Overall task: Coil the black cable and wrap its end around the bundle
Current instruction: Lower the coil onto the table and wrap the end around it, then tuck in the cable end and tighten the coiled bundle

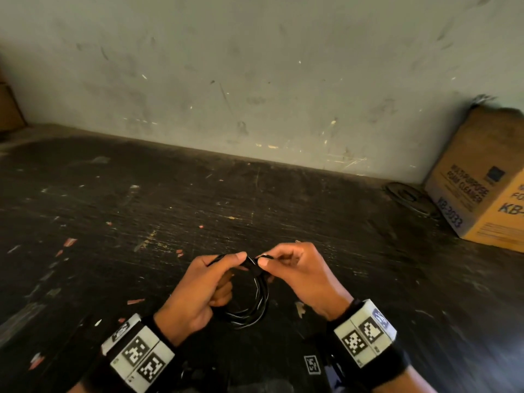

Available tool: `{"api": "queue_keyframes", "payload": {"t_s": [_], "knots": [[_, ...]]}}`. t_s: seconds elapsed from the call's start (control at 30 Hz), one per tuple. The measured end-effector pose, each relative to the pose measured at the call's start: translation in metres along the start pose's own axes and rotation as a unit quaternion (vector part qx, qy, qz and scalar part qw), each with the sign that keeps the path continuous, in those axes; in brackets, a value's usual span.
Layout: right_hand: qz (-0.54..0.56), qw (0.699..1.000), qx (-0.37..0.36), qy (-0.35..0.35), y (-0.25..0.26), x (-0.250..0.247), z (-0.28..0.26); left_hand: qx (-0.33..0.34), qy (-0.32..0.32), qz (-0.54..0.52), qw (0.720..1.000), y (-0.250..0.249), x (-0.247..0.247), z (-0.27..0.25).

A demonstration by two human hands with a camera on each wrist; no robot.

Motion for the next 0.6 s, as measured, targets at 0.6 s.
{"api": "queue_keyframes", "payload": {"t_s": [0.6], "knots": [[0.146,0.983,0.111,-0.029,-0.058,0.093,0.021,-0.067,-0.151,-0.224,0.96,0.036,-0.106,-0.029]]}}
Point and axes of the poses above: each hand's wrist, its own z-axis towards the middle knuckle, its own x-axis out of the palm, y = z × x, the point moved 7 cm from there along z, towards the middle knuckle, and after that the axes turned 8 degrees about x, right-handed, at the moved point
